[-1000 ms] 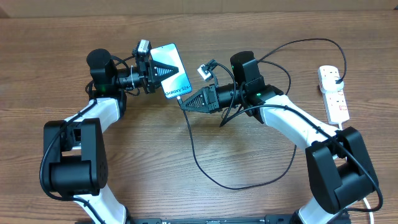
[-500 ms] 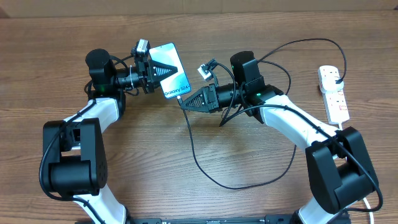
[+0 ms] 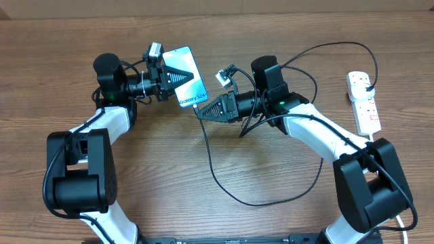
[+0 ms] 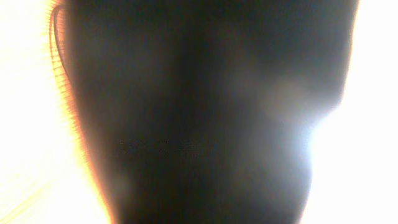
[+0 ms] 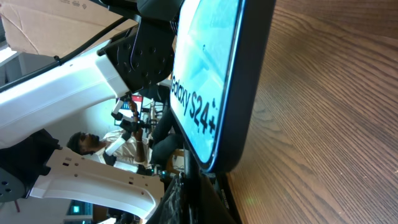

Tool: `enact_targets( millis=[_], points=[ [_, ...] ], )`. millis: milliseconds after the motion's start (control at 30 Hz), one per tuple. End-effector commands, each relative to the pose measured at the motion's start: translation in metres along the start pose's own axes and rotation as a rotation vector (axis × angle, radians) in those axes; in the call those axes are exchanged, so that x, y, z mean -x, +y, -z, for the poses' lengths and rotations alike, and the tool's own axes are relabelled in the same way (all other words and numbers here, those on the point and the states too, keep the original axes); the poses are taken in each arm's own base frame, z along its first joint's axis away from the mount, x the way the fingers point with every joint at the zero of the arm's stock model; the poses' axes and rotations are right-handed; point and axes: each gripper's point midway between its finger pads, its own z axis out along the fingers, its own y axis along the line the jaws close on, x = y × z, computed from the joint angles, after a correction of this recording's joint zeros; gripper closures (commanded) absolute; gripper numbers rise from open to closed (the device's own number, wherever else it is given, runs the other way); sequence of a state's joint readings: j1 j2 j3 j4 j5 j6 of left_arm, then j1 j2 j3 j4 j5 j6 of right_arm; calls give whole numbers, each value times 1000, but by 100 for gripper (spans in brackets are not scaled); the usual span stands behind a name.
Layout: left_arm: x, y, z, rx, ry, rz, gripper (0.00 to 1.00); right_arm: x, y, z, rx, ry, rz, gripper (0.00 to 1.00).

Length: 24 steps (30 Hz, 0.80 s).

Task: Plug charger to phone and switch on socket
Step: 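Push the plug into the phone's bottom port with the right gripper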

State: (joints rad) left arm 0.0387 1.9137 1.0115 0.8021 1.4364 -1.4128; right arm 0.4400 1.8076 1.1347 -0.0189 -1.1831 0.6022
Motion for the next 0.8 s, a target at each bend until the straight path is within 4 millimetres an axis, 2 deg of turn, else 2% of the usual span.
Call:
enact_targets(
  millis=[0, 333, 767],
  points=[
    [-2, -10, -2, -10, 35, -63, 96, 1, -1, 1, 1, -6, 2, 96],
    [-3, -10, -3, -11, 40, -62, 95, 8, -6, 11, -9, -34, -14, 96],
    [-3, -10, -6, -9, 36, -56, 96, 13, -11, 11, -40, -62, -20, 96]
  ],
)
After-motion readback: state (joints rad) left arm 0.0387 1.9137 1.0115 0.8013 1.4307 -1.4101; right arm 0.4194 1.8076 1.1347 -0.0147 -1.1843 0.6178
